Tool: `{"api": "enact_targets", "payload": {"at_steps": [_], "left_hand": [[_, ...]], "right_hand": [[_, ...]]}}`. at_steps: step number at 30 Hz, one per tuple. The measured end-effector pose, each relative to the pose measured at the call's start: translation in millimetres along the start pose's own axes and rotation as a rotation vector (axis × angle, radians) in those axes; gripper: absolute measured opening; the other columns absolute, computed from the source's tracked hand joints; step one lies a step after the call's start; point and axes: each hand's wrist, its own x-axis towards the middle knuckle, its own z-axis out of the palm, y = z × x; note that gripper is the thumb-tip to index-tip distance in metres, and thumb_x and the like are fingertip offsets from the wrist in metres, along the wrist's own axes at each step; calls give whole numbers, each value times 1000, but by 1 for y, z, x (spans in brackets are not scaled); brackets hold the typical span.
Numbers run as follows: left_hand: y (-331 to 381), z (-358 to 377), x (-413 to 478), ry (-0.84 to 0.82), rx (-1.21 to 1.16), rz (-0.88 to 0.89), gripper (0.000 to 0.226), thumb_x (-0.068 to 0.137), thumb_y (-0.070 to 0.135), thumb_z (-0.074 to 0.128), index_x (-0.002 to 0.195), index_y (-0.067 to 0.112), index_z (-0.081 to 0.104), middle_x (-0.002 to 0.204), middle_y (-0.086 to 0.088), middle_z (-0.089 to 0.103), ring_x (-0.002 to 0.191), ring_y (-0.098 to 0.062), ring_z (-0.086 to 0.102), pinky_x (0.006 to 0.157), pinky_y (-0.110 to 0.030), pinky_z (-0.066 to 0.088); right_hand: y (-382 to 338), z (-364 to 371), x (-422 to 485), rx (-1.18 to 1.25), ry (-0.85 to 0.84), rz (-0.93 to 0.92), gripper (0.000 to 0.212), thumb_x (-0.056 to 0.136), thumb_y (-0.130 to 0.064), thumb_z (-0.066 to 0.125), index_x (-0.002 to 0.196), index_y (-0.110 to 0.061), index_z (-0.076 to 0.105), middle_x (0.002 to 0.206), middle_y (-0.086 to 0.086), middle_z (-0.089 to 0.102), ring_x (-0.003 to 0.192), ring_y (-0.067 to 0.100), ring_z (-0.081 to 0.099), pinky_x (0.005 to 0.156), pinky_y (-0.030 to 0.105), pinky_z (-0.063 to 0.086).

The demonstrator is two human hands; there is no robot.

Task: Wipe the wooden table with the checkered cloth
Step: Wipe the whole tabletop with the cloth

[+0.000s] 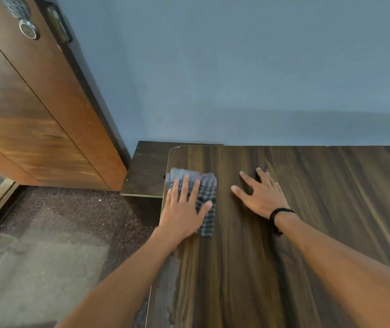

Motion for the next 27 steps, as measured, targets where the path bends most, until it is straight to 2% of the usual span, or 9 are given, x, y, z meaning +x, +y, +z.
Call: {"api": "enact_targets", "payload": {"at_steps": [2, 4, 8, 11, 14, 18, 20, 23, 27], "left_hand": [[-5, 9, -32, 25, 19, -14, 75, 86, 81, -5, 146, 41, -29, 161, 2, -22, 149, -24, -16, 114, -42, -13], [-3, -1, -18, -11, 18, -52, 79, 86, 80, -4, 149, 36, -23, 162, -2, -20, 150, -27, -15, 116, -42, -11], [15, -26, 33, -10, -23, -205, 79, 96, 69, 9, 157, 22, -9, 163, -11, -15, 150, -34, -12, 121, -49, -4], [29, 2, -7, 72, -27, -95, 75, 95, 70, 3, 155, 28, -15, 162, -8, -17, 149, -31, -15, 120, -47, -7], [24, 22, -62, 95, 8, 54, 74, 92, 77, 5, 153, 40, -15, 163, 4, -15, 150, -20, -14, 119, -42, -5], [26, -3, -10, 71, 15, -151, 78, 93, 73, 5, 156, 30, -12, 164, -4, -15, 151, -27, -11, 121, -44, -6], [41, 6, -24, 127, -11, -207, 78, 95, 71, 7, 156, 27, -9, 164, -7, -13, 151, -29, -10, 122, -46, -2], [39, 26, -73, 130, -26, -152, 78, 94, 75, 10, 157, 32, -4, 164, -2, -7, 151, -25, -5, 121, -43, -2], [14, -8, -7, 68, 16, -136, 81, 91, 76, 1, 156, 29, -13, 164, -4, -16, 150, -27, -13, 120, -42, -8]], "right_hand": [[6, 4, -7, -37, -13, -21, 76, 94, -80, 26, 160, -46, 12, 171, 3, -4, 157, 26, -7, 125, 48, 0], [8, 11, -13, -93, 61, -45, 74, 95, -78, 15, 161, -46, 3, 171, 3, -8, 157, 24, -11, 127, 47, -2], [10, 21, -16, -117, 167, -71, 72, 97, -78, 11, 161, -45, 7, 171, 3, -2, 157, 23, -5, 127, 45, -1], [14, 24, -16, -117, 182, -73, 72, 97, -77, 13, 161, -44, 11, 172, 3, 1, 158, 23, -3, 127, 45, -1], [12, 26, -16, -123, 172, -69, 72, 97, -77, 11, 161, -44, 9, 171, 3, 0, 157, 23, -4, 127, 45, -1], [12, 25, -14, -133, 193, -65, 71, 98, -77, 11, 161, -43, 11, 171, 4, 4, 158, 25, -1, 127, 46, 1], [15, 26, -17, -136, 193, -68, 72, 98, -77, 11, 161, -44, 11, 171, 4, 5, 158, 25, 0, 127, 46, 2], [13, 26, -19, -135, 195, -67, 72, 97, -77, 10, 161, -43, 11, 171, 4, 5, 158, 25, 0, 127, 46, 2], [11, 24, -14, -151, 199, -63, 72, 97, -77, 11, 161, -43, 13, 171, 5, 7, 158, 27, 3, 126, 47, 3]]}}
